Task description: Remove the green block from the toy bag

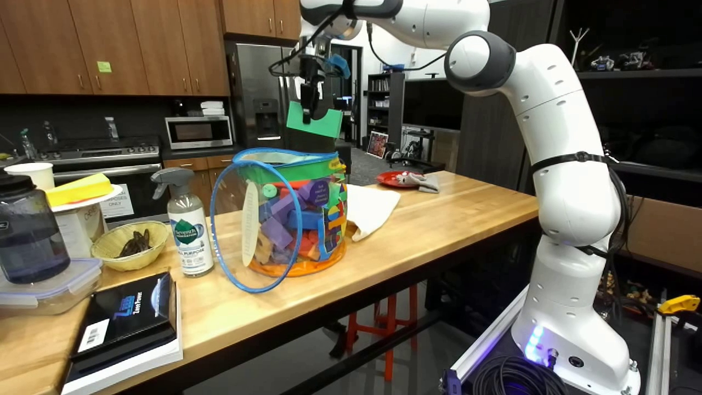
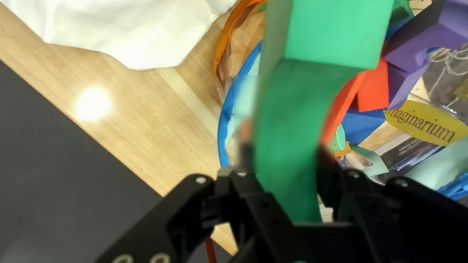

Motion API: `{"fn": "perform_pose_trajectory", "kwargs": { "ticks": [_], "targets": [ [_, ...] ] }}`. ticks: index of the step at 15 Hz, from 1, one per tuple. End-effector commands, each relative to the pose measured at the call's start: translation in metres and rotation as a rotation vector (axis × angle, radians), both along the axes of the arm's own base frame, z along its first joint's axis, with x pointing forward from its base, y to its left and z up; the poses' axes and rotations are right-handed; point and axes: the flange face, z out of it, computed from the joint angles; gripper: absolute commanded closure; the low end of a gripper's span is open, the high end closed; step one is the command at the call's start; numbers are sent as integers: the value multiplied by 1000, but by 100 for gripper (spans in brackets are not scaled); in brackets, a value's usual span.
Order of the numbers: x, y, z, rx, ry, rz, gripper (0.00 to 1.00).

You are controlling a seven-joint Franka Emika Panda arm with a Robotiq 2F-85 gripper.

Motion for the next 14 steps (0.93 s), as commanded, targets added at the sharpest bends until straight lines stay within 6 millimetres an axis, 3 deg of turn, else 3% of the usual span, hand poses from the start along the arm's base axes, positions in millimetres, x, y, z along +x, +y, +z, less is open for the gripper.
{"fn": "perform_pose_trajectory", "kwargs": {
  "ticks": [1, 7, 14],
  "targets": [
    [-2, -29, 14, 24, -1, -67, 83],
    [-1, -87, 22, 39, -22, -161, 83],
    [-9, -176, 15, 4, -53, -293, 83]
  ]
}}
